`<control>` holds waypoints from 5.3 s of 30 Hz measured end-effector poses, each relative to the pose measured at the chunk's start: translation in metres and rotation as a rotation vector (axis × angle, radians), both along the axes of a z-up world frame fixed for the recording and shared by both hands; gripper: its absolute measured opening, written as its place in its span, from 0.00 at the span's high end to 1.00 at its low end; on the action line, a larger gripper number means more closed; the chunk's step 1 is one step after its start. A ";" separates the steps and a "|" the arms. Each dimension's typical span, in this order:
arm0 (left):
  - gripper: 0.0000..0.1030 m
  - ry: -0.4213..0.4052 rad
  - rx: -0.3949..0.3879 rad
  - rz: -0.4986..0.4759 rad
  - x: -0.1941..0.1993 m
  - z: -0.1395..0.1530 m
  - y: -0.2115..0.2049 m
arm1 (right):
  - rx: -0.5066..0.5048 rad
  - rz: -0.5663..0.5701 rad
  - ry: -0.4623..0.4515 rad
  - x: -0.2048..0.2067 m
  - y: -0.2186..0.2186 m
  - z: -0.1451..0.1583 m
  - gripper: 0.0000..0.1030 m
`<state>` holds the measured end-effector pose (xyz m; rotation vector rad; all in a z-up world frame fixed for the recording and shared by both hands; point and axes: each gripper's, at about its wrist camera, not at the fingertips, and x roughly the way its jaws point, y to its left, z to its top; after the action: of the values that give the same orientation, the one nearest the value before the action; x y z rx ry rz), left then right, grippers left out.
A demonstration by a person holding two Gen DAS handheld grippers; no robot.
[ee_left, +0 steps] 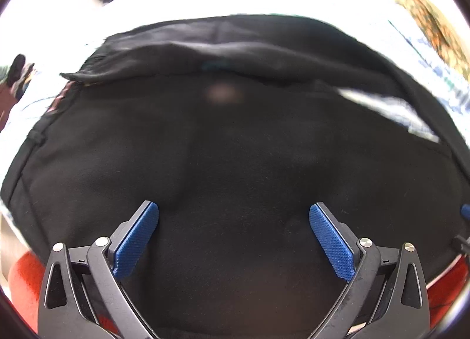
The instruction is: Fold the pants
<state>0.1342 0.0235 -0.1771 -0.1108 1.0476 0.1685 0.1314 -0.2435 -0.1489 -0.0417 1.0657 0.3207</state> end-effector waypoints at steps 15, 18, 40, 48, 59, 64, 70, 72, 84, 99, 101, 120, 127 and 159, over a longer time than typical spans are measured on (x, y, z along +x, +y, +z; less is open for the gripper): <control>0.00 -0.048 0.019 -0.050 -0.008 -0.011 0.017 | 0.630 -0.636 -0.006 -0.033 -0.154 0.009 0.15; 0.00 -0.054 0.039 -0.041 -0.008 -0.012 0.013 | 0.713 -0.669 0.012 -0.029 -0.157 0.006 0.14; 0.01 -0.040 -0.681 -0.126 0.146 0.066 0.030 | 0.649 -0.515 -0.317 -0.045 -0.169 0.157 0.95; 0.47 0.052 -0.682 -0.085 0.193 0.044 0.023 | 0.616 -0.309 -0.397 -0.100 -0.150 0.209 0.95; 0.94 -0.359 -0.587 -0.123 0.075 0.170 0.059 | 0.496 -0.273 -0.435 -0.024 -0.201 0.209 0.95; 0.92 -0.125 -0.425 -0.148 -0.010 0.086 0.014 | 0.368 -0.292 -0.130 -0.003 -0.224 0.135 0.94; 0.94 0.066 -0.400 -0.149 -0.026 0.010 -0.027 | 0.287 -0.475 0.179 -0.016 -0.253 0.013 0.94; 0.94 0.068 -0.400 -0.181 -0.025 0.014 -0.032 | 0.295 -0.493 0.155 -0.021 -0.259 0.016 0.92; 0.94 0.072 -0.389 -0.210 -0.018 0.017 -0.039 | 0.536 -0.665 0.096 -0.049 -0.316 0.016 0.71; 0.87 0.101 -0.349 -0.281 -0.013 0.020 -0.069 | 0.107 -0.734 0.024 -0.055 -0.303 0.041 0.88; 0.75 0.132 -0.353 -0.305 -0.012 0.023 -0.073 | 0.114 -0.721 0.025 -0.057 -0.301 0.042 0.76; 0.26 0.069 -0.204 -0.813 0.046 0.081 -0.258 | -0.305 -0.617 -0.297 -0.093 -0.200 0.089 0.11; 0.26 0.090 -0.068 -0.721 0.100 0.046 -0.293 | -0.249 -0.679 -0.307 -0.103 -0.218 0.090 0.11; 0.20 0.096 0.009 -0.858 -0.012 0.008 -0.294 | 0.832 -0.903 -0.103 -0.122 -0.361 0.038 0.16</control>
<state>0.1226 -0.2703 -0.1694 0.3597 1.1083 -0.6029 0.0098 -0.6040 -0.1112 1.1237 0.6903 -0.0833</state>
